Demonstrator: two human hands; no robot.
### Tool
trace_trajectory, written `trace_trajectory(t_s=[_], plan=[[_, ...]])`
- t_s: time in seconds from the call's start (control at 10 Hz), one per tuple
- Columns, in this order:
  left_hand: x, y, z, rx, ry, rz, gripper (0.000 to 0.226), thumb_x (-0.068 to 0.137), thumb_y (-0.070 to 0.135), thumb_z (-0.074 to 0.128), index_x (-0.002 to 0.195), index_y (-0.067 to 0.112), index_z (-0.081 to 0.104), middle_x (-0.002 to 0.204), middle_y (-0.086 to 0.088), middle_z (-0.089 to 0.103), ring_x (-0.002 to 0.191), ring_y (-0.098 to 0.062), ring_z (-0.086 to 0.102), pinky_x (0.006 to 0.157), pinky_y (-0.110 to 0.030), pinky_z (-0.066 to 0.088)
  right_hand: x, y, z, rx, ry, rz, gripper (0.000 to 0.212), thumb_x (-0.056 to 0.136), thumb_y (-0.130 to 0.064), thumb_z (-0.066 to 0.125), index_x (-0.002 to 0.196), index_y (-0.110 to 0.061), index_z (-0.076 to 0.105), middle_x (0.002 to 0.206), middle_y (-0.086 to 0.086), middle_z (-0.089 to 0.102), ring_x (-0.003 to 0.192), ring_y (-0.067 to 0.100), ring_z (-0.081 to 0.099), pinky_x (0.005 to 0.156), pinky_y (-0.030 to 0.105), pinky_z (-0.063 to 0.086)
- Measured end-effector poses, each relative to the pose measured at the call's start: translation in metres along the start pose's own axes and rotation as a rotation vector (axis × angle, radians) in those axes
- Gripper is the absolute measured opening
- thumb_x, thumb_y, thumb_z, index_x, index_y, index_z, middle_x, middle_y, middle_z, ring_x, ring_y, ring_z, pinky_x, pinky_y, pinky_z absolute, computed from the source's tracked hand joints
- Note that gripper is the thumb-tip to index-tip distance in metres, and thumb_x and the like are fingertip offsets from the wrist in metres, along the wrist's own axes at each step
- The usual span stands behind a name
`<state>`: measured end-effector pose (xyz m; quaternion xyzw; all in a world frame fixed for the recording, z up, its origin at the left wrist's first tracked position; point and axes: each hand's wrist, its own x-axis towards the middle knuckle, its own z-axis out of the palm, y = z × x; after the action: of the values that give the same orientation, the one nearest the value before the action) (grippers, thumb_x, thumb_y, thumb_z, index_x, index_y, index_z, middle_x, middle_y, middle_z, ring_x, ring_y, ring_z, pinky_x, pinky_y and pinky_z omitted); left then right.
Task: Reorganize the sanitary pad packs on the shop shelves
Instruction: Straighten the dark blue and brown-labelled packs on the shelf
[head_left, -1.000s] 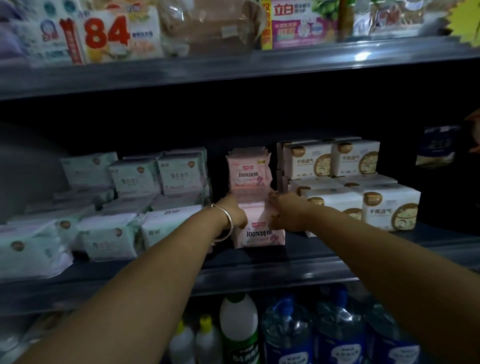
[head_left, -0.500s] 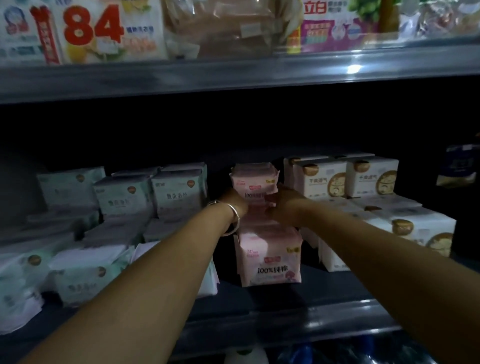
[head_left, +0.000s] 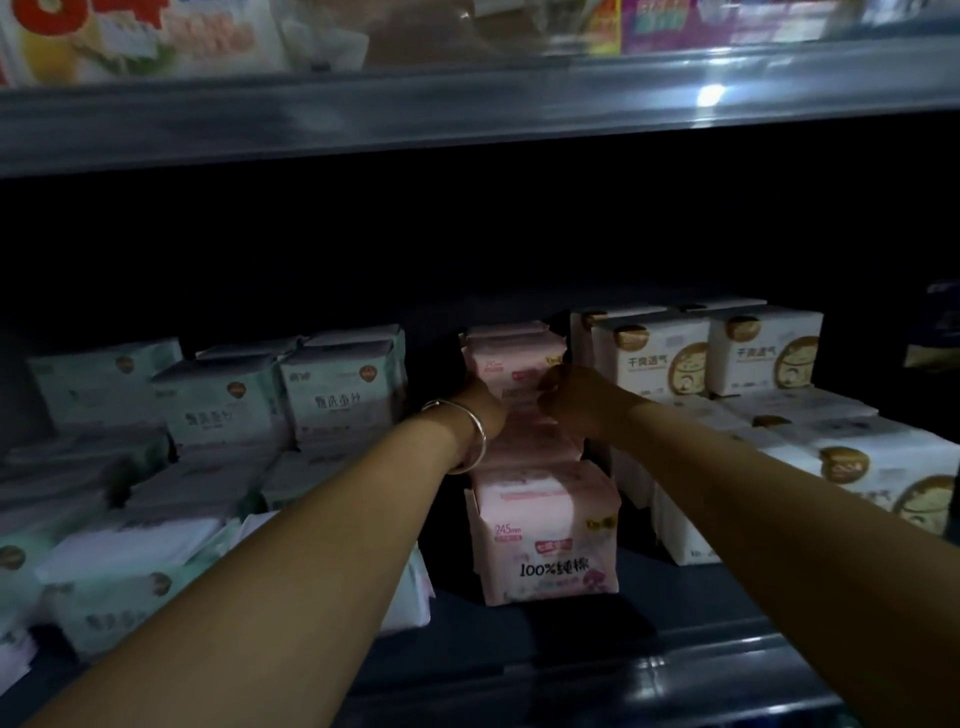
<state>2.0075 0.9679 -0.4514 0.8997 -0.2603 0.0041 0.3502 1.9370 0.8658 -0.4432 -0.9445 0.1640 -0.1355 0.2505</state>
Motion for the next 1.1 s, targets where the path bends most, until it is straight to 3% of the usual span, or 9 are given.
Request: trace_trajectory(t_s=[0.1, 0.3, 0.4, 0.5, 0.6, 0.7, 0.8, 0.9, 1.1], plan=[[-0.015, 0.006, -0.010, -0.004, -0.031, -0.011, 0.041, 0.095, 0.011, 0.047, 0.136, 0.006, 0.042, 0.133, -0.012, 0.051, 0.122, -0.029, 0.048, 0.104, -0.034, 0.039, -0.007, -0.005, -0.003, -0.043, -0.024, 0.019, 0.034, 0.097, -0.013, 0.040, 0.127, -0.002, 0.053, 0.133, 0.014, 0.052, 0.118, 0.026, 0.053, 0.095, 0.029, 0.043], [-0.045, 0.009, -0.023, 0.059, -0.067, -0.082, 0.041, 0.099, 0.012, 0.038, 0.138, 0.001, 0.038, 0.140, -0.017, 0.043, 0.126, -0.029, 0.044, 0.096, -0.028, 0.037, -0.022, -0.009, -0.004, -0.150, -0.072, 0.073, 0.034, 0.098, -0.016, 0.038, 0.127, -0.005, 0.052, 0.133, 0.015, 0.051, 0.120, 0.029, 0.050, 0.097, 0.030, 0.041], [-0.043, 0.003, -0.015, 0.063, -0.111, -0.111, 0.034, 0.098, 0.012, 0.039, 0.127, -0.002, 0.050, 0.129, -0.016, 0.053, 0.106, -0.028, 0.054, 0.086, -0.032, 0.043, -0.018, 0.000, 0.000, -0.196, -0.120, 0.051, 0.034, 0.095, -0.018, 0.044, 0.126, -0.004, 0.054, 0.131, 0.017, 0.051, 0.119, 0.031, 0.049, 0.099, 0.037, 0.041], [-0.037, 0.002, -0.004, 0.035, -0.165, -0.132, 0.023, 0.096, 0.004, 0.037, 0.104, 0.002, 0.059, 0.092, -0.011, 0.058, 0.073, -0.019, 0.052, 0.060, -0.025, 0.042, -0.020, 0.003, 0.006, -0.235, -0.175, 0.070, 0.028, 0.097, -0.014, 0.037, 0.119, -0.008, 0.053, 0.120, 0.012, 0.056, 0.100, 0.021, 0.055, 0.083, 0.029, 0.044], [-0.036, 0.004, -0.001, 0.010, -0.178, -0.160, 0.027, 0.095, 0.002, 0.036, 0.112, -0.002, 0.058, 0.070, -0.002, 0.045, 0.059, -0.011, 0.043, 0.047, -0.018, 0.034, -0.019, 0.004, 0.007, -0.234, -0.180, 0.068, 0.028, 0.098, -0.015, 0.035, 0.120, -0.009, 0.050, 0.115, 0.011, 0.057, 0.103, 0.021, 0.056, 0.086, 0.029, 0.046], [-0.036, 0.004, -0.002, -0.008, -0.172, -0.165, 0.031, 0.097, 0.005, 0.037, 0.120, -0.005, 0.054, 0.068, -0.001, 0.042, 0.057, -0.009, 0.039, 0.046, -0.016, 0.031, -0.017, 0.005, 0.006, -0.219, -0.186, 0.063, 0.032, 0.099, -0.017, 0.034, 0.126, -0.008, 0.048, 0.115, 0.011, 0.056, 0.097, 0.019, 0.055, 0.085, 0.029, 0.046], [-0.033, 0.003, -0.005, -0.036, -0.165, -0.194, 0.019, 0.093, 0.001, 0.041, 0.098, 0.001, 0.059, 0.067, -0.003, 0.045, 0.057, -0.012, 0.042, 0.044, -0.020, 0.033, -0.020, 0.003, 0.005, -0.207, -0.190, 0.056, 0.040, 0.098, -0.016, 0.033, 0.138, -0.011, 0.039, 0.126, 0.012, 0.053, 0.110, 0.021, 0.054, 0.089, 0.029, 0.044], [-0.031, 0.001, -0.005, -0.082, -0.132, -0.211, 0.028, 0.089, -0.006, 0.044, 0.065, 0.008, 0.047, 0.064, -0.005, 0.044, 0.053, -0.013, 0.042, 0.041, -0.019, 0.035, -0.020, 0.002, 0.004, -0.184, -0.190, 0.030, 0.036, 0.099, -0.015, 0.033, 0.133, -0.010, 0.043, 0.126, 0.011, 0.053, 0.106, 0.019, 0.053, 0.082, 0.025, 0.040], [-0.028, 0.000, -0.003, -0.105, -0.136, -0.207, 0.029, 0.086, -0.010, 0.045, 0.063, 0.007, 0.047, 0.062, -0.006, 0.044, 0.055, -0.017, 0.044, 0.046, -0.023, 0.035, -0.010, 0.002, 0.009, -0.214, -0.177, 0.007, 0.024, 0.100, -0.014, 0.034, 0.109, -0.008, 0.055, 0.098, 0.008, 0.055, 0.075, 0.011, 0.049, 0.067, 0.023, 0.037]])
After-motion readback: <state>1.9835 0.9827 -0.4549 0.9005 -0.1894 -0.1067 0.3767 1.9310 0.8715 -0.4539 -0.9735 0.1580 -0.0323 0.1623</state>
